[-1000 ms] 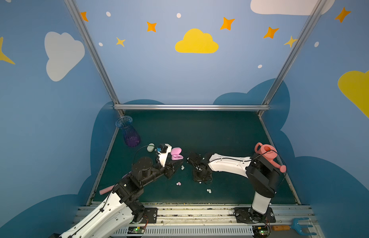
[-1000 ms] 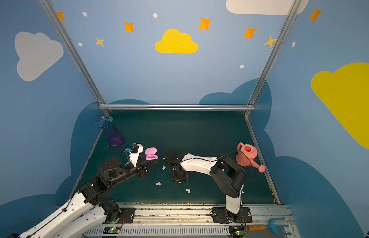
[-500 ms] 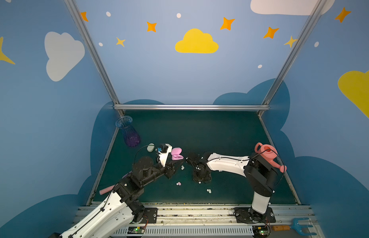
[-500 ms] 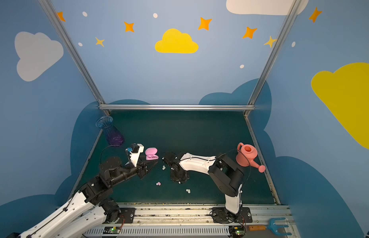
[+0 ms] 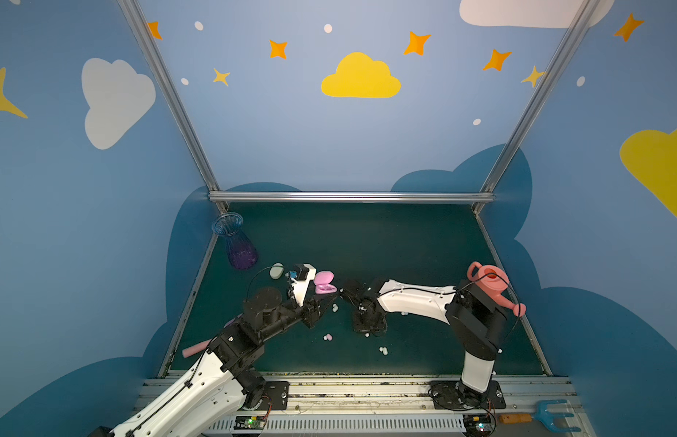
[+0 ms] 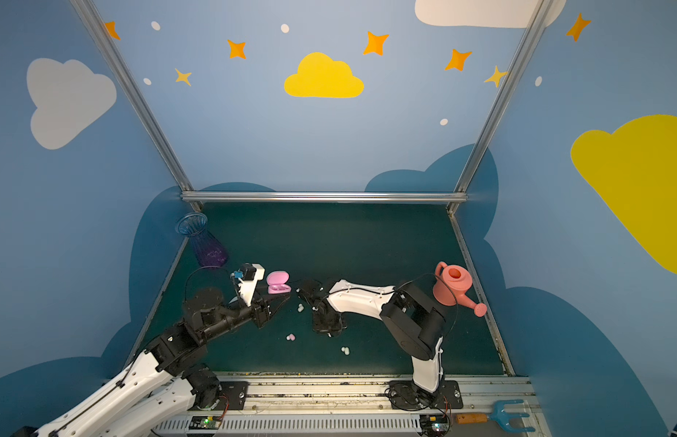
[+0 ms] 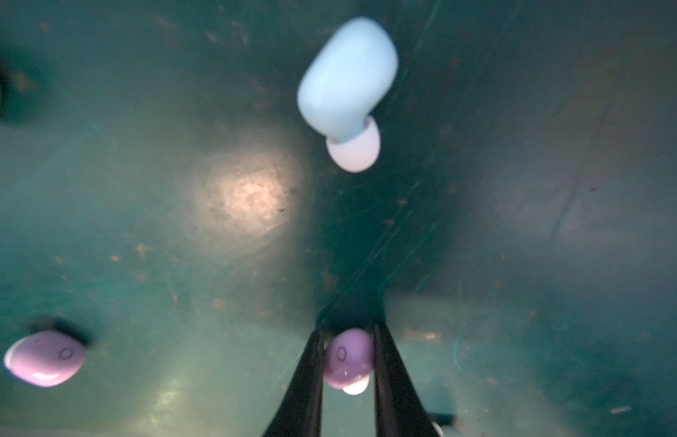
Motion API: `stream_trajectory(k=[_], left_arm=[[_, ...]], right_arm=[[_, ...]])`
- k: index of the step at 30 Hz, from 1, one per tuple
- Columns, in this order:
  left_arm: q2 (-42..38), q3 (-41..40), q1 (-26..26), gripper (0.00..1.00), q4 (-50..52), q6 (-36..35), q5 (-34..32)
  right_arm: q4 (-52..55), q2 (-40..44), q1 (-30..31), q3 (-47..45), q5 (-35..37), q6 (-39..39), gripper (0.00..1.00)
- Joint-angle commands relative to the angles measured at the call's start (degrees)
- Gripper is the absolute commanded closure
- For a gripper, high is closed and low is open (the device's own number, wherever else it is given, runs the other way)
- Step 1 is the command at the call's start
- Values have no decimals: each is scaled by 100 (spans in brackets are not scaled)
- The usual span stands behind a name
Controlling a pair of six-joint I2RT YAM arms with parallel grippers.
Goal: Insert wireless bluetooth earbuds into charging case
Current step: Pick up the wireless bluetooth earbud from the bottom-center of the table.
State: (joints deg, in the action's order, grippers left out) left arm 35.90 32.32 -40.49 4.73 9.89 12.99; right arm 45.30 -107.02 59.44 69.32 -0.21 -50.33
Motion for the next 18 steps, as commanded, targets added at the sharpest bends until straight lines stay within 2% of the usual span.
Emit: stream_trajectory(k=[1,8,18], left_arm=[[22,-67,24,96,-120,14,69],[233,-165,-11,96,-329,2,183],[889,-173,-12,96,-867,-50,378]], right_arm=[[-69,-25,-34,-152,134,27,82],[-392,574,-222,-599,201,301,82],[-581,1103,-942,-920,-123,973,83]])
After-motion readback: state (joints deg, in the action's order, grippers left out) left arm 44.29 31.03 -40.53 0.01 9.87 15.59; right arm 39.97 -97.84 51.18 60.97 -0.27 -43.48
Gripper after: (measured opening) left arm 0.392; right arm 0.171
